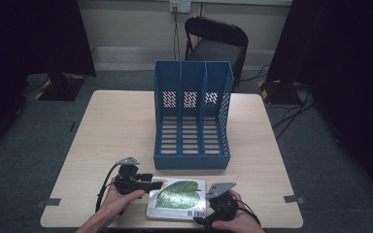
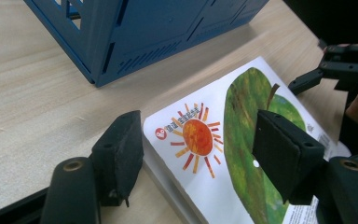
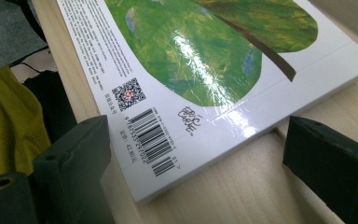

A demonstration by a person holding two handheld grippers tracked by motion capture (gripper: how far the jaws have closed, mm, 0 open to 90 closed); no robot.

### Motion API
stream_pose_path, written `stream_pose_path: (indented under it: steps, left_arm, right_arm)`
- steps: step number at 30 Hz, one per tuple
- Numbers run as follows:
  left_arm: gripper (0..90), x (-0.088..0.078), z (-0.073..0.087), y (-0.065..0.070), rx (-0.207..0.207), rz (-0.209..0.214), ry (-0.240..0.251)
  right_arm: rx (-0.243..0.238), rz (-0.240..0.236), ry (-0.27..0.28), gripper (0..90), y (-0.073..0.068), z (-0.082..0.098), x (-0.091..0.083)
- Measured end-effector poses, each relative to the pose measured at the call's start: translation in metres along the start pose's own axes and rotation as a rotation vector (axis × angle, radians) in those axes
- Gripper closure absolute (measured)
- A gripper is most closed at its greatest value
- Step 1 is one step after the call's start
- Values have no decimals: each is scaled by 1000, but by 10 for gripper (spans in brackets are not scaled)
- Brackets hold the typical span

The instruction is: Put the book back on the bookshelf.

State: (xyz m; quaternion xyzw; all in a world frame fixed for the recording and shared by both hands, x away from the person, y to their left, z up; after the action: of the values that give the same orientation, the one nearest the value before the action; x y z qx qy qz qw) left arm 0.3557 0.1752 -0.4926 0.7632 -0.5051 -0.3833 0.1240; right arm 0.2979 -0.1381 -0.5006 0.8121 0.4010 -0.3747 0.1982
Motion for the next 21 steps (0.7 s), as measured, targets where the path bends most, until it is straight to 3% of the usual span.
stream_pose_path:
  steps: [1,2,6,10,14,16,21]
  left_arm:
    - [333,-2,0,-2,-26,17,16]
    - [344,-2,0,-2,-26,17,16]
    - [346,-2,3,-4,-40,11,-7]
    - [360,-5,8,-7,-95,25,-29]
    - [340,-5,8,-7,-93,16,-26]
    - [322,-2,9,-7,-81,-7,-59]
    - [344,-1,8,-5,-71,-15,-68]
  right_arm:
    - [-8,3,2,62,-1,0,0]
    - [-13,4,1,61,-1,0,1]
    - [-17,8,4,60,-1,0,1]
    - [-27,8,9,62,-2,0,2]
    - [-31,8,12,62,-3,0,3]
    - [-31,9,14,63,-3,0,3]
    - [-31,11,16,61,-3,0,3]
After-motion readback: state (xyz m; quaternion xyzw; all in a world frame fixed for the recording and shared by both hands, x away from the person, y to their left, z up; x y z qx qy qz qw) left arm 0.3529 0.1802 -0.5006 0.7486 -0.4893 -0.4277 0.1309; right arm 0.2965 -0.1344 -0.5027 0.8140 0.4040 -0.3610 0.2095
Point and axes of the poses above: each handheld gripper's, and its own axes: x roughly forward along the jaws, z roughly out of its underside, y roughly to its right, the point moved 1 cm from there along x, roughly forward along the jaws, and after that the axes turned 11 degrees about z, right-handed, at the moved point
